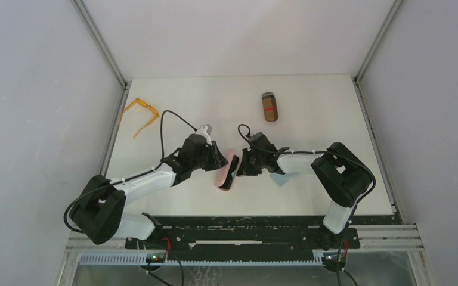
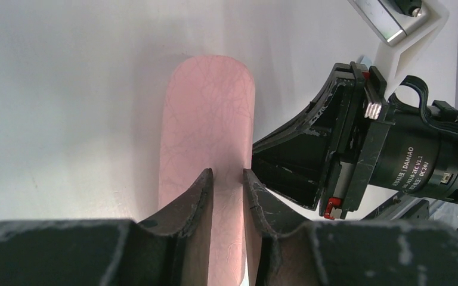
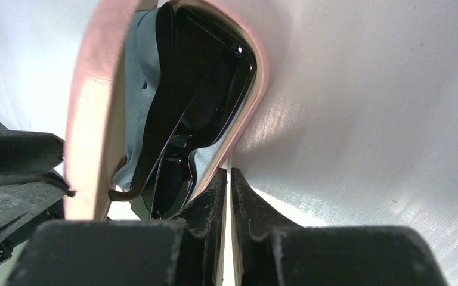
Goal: Organize the sunglasses
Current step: Close the sunglasses case at the center of the board.
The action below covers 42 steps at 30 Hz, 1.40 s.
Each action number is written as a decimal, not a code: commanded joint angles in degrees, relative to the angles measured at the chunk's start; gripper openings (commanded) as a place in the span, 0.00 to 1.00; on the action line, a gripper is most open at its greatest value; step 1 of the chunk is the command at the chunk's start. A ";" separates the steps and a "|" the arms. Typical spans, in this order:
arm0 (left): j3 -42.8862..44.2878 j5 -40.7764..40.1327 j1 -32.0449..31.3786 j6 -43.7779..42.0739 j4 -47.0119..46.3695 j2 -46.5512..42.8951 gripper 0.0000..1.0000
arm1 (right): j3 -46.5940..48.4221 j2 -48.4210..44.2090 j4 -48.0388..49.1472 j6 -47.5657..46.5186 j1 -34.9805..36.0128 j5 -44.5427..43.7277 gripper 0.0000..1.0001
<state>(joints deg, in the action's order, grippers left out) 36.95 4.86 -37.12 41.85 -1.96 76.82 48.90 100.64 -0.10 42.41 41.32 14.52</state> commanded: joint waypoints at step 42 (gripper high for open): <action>-5.32 -10.49 -3.10 -5.91 3.80 -0.12 0.39 | -1.63 -19.61 -8.83 -1.11 3.77 -25.15 0.71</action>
<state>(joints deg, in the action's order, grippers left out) 32.18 -6.31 -39.29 35.48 6.66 75.07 47.79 83.66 -8.29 40.07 44.80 -7.55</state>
